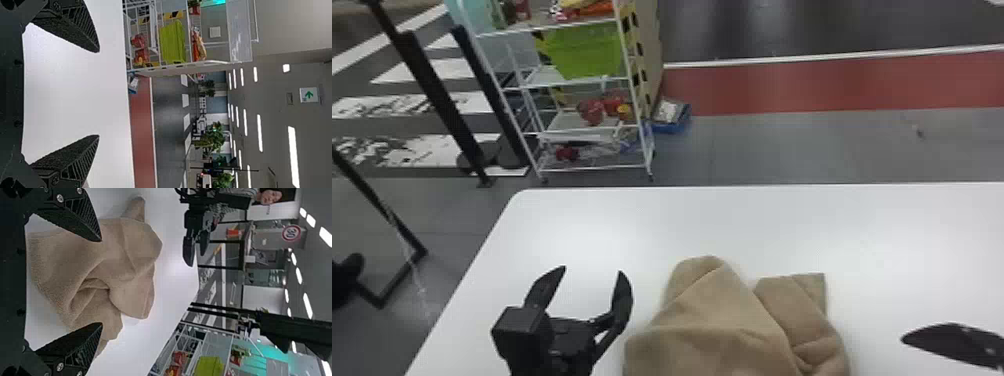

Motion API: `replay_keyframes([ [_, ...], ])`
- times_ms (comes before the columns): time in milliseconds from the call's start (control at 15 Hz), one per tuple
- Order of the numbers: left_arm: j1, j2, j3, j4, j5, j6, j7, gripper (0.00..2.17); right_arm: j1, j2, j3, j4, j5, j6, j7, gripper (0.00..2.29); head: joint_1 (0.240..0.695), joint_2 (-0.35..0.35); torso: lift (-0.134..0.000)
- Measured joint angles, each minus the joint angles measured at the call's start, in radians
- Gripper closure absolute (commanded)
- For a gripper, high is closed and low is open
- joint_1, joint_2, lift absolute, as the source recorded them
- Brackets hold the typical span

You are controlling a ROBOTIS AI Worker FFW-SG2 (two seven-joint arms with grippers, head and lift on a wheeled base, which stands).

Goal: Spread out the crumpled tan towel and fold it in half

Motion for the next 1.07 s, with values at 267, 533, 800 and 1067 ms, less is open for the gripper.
replay_keyframes([
  [267,-0.006,0.0,0.0,0.01,-0.001,0.002,0.0,0.11,-0.048,0.0,0.056,0.012,0.244,-0.005,0.087,0.19,0.695,0.167,-0.122],
  [533,-0.005,0.0,0.001,0.017,-0.001,0.002,0.0,0.11,-0.081,-0.005,0.169,0.033,0.445,-0.004,0.087,0.21,0.695,0.188,-0.122],
  [800,-0.007,0.0,0.003,0.03,0.001,-0.003,-0.001,0.11,-0.096,-0.032,0.252,0.034,0.605,-0.003,0.087,0.22,0.695,0.199,-0.122],
  [1067,-0.01,0.0,0.008,0.037,0.004,-0.008,-0.002,0.11,-0.078,-0.048,0.306,0.036,0.668,-0.002,0.087,0.22,0.695,0.224,-0.122],
])
